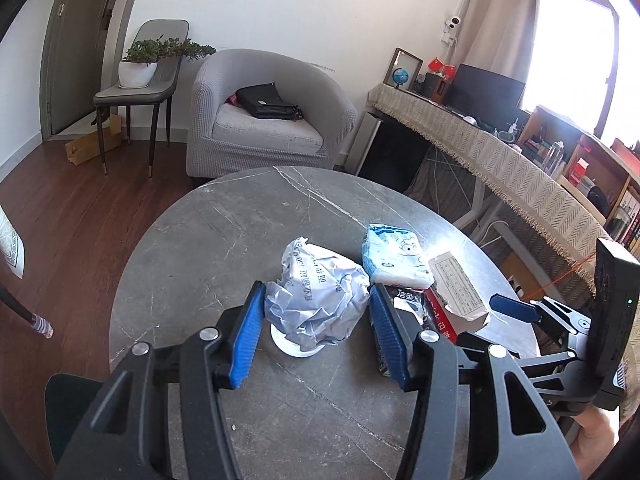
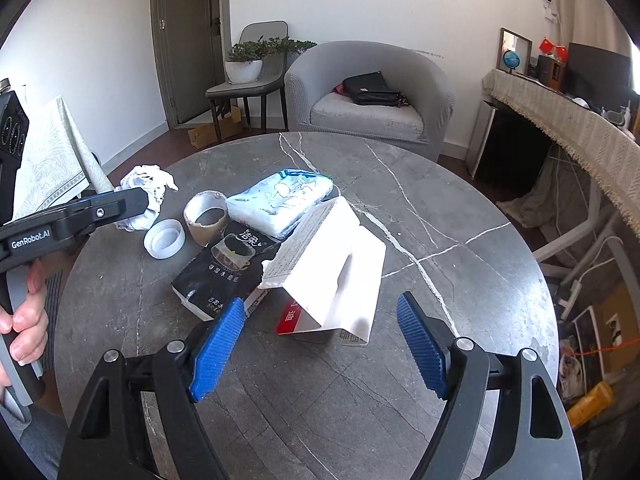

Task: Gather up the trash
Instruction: 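Grasp the crumpled paper on the white lid with the left tool while the right tool grasps the white box, then drop the crumpled paper into the green bin with the left tool while the right tool carries the white box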

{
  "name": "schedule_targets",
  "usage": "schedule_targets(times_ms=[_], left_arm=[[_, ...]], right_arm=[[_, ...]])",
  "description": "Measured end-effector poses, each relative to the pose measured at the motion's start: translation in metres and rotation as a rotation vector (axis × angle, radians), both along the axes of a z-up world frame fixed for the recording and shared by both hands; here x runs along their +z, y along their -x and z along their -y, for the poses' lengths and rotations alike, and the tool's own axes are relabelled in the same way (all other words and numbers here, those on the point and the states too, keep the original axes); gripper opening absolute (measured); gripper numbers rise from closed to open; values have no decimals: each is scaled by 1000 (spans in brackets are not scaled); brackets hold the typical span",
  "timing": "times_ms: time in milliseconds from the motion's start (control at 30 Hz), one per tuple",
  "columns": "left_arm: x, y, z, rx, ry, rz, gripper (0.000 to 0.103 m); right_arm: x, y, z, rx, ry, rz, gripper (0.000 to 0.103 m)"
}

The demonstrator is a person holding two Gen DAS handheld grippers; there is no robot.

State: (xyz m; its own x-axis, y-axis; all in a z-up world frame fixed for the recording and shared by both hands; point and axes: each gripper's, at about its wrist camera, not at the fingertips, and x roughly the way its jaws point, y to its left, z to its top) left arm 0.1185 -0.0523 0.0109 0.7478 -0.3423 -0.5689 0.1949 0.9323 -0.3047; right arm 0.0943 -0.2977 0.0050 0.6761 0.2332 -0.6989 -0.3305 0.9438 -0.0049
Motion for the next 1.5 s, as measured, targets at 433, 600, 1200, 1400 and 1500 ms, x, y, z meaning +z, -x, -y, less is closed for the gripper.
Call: schedule_targets(times_ms=[433, 600, 1200, 1400, 1500], left_arm=[[4, 16, -19, -9, -14, 5, 56], [4, 22, -33, 0, -27, 4, 56], [-2, 40, -92, 99, -87, -34, 56], [-11, 42, -113, 142, -128, -74, 56], [-18, 45, -125, 167, -139, -99, 56]], right_arm=[[-7, -25, 4, -97, -3, -53, 72], [-9, -35, 5, -131, -23, -67, 68], [13, -29, 16, -204, -80, 12, 27], [33, -18, 10, -185, -118, 83, 27], [41, -15, -4, -148, -137, 107, 27]])
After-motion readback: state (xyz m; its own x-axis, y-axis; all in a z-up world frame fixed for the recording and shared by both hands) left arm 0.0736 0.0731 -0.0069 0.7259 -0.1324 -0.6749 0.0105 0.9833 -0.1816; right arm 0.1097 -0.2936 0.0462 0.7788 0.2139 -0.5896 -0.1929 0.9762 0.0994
